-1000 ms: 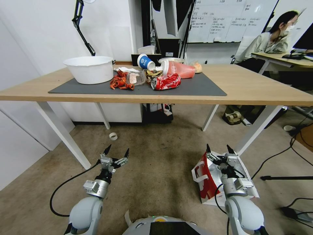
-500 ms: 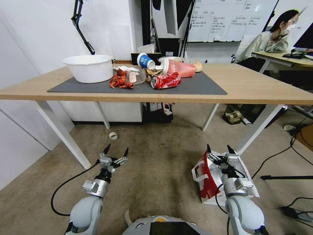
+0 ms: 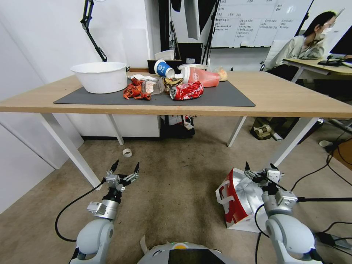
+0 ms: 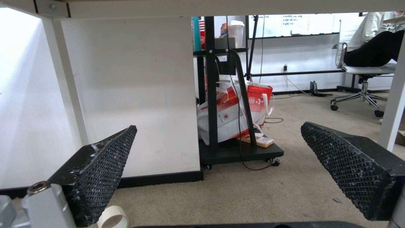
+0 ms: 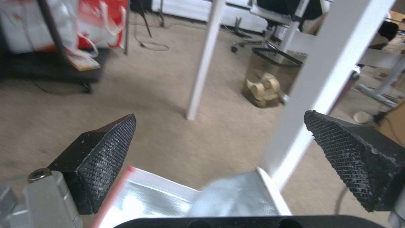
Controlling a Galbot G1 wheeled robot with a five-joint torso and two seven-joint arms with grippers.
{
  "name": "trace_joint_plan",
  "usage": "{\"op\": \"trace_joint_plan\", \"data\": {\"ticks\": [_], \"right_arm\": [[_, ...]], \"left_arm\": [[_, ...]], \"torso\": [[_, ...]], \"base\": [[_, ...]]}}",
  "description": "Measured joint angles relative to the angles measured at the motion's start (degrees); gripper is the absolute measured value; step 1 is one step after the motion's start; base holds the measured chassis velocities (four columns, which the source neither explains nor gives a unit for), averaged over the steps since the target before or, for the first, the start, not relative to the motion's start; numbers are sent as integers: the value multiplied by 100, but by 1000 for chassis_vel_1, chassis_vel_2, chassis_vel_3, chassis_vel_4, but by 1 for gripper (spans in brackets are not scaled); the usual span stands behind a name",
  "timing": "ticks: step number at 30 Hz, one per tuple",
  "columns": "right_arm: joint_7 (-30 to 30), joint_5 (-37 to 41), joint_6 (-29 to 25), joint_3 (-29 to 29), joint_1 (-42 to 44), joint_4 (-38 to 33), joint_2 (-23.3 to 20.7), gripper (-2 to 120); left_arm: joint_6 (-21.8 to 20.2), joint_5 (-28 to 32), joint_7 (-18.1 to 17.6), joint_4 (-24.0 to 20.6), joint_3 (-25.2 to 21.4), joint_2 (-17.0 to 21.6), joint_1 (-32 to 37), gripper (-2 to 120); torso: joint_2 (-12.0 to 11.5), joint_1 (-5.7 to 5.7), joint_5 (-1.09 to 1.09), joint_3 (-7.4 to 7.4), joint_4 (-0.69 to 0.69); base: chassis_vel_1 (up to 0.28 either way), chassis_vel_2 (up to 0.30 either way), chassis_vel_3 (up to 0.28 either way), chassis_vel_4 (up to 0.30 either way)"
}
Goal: Pick up the food delivery bag from the floor and place it on the table.
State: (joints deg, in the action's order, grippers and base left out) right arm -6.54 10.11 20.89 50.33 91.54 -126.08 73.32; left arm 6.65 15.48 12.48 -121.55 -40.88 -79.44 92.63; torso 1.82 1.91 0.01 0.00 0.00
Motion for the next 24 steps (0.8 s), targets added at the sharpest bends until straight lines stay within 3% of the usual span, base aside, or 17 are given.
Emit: {"op": "trace_joint_plan", "data": {"ticks": [6,12,22,24], "right_arm": [[16,3,122,82,-55,179,-179,100],[25,97,339,220,-267,863,-538,100],[76,98,421,208,-402,1174,-656,100],[149,80,493,169,-565,1626,-855,100]], "left_arm": [[-1,-12,5,117,27,-16,-36,100],[-58,-17,-9,339,54,-29,-218,100],[-80,-25,-10,346,70,-35,-234,100],[-87,-24,-21,324,44,-20,-200,100]], "torso": [[0,0,-1,0,0],[1,-1,2,0,-5],[2,0,-4,0,-1],[2,-1,0,0,2]], "base": [[0,0,0,0],[0,0,0,0],[0,0,0,0],[0,0,0,0]]}}
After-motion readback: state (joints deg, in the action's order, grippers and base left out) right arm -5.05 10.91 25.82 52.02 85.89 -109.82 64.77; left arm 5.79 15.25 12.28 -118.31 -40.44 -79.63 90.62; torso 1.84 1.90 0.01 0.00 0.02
